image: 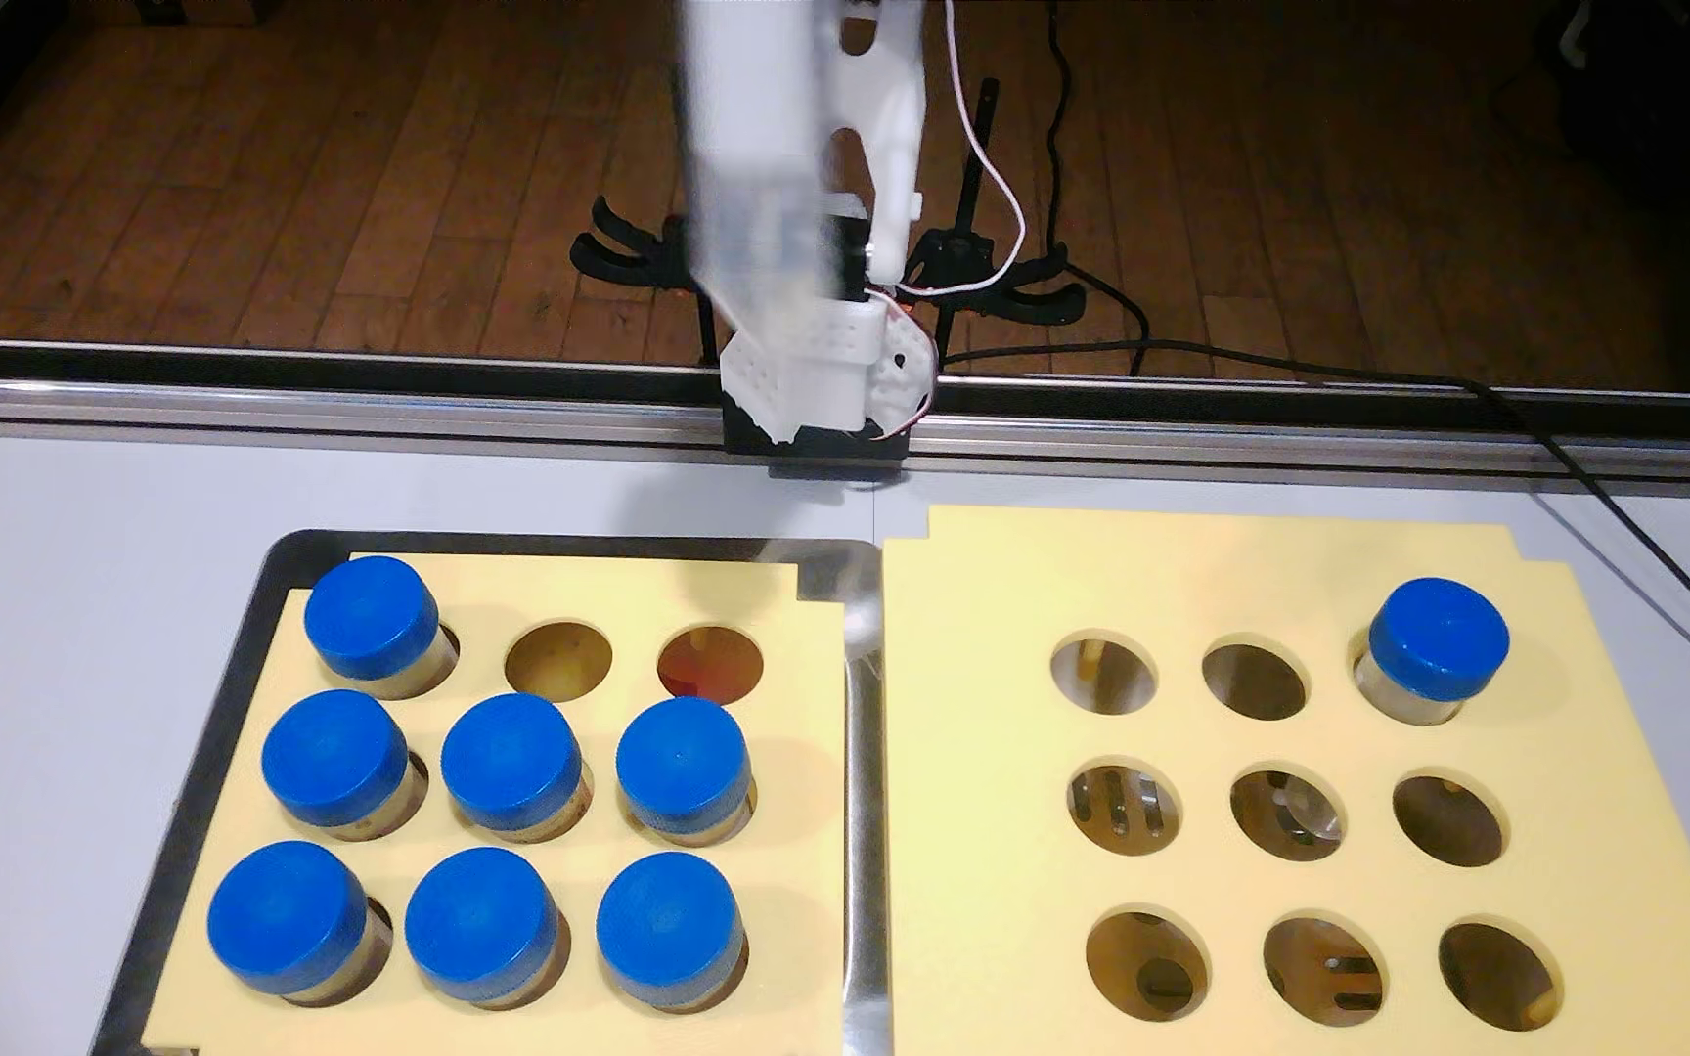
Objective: Move the test tubes
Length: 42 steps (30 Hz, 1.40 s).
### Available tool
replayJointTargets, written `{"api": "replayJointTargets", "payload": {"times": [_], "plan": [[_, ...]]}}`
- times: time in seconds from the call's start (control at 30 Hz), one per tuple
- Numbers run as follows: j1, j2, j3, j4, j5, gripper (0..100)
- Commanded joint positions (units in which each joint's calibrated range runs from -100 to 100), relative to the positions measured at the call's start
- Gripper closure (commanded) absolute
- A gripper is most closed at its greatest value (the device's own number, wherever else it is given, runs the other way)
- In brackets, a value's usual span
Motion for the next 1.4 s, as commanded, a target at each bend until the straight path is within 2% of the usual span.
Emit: {"api": "replayJointTargets", "payload": {"times": [0.0, 0.2, 0.37, 0.5, 0.63, 0.93, 1.2, 1.37], "plan": [[-10.28, 2.62, 0.85, -0.40, -0.21, 94], [-19.62, 5.22, 9.20, -0.30, -0.16, 94], [-22.88, 5.22, 14.74, -0.30, -0.16, 94], [-24.95, 5.31, 15.38, -0.11, -0.37, 94], [-26.43, 5.31, 17.46, -0.01, -2.99, 94], [-27.03, 6.52, 20.19, -0.01, -2.62, 94], [-29.62, 16.08, 20.55, 0.18, -2.83, 94], [-32.14, 16.60, 27.45, 0.28, -3.09, 94]]}}
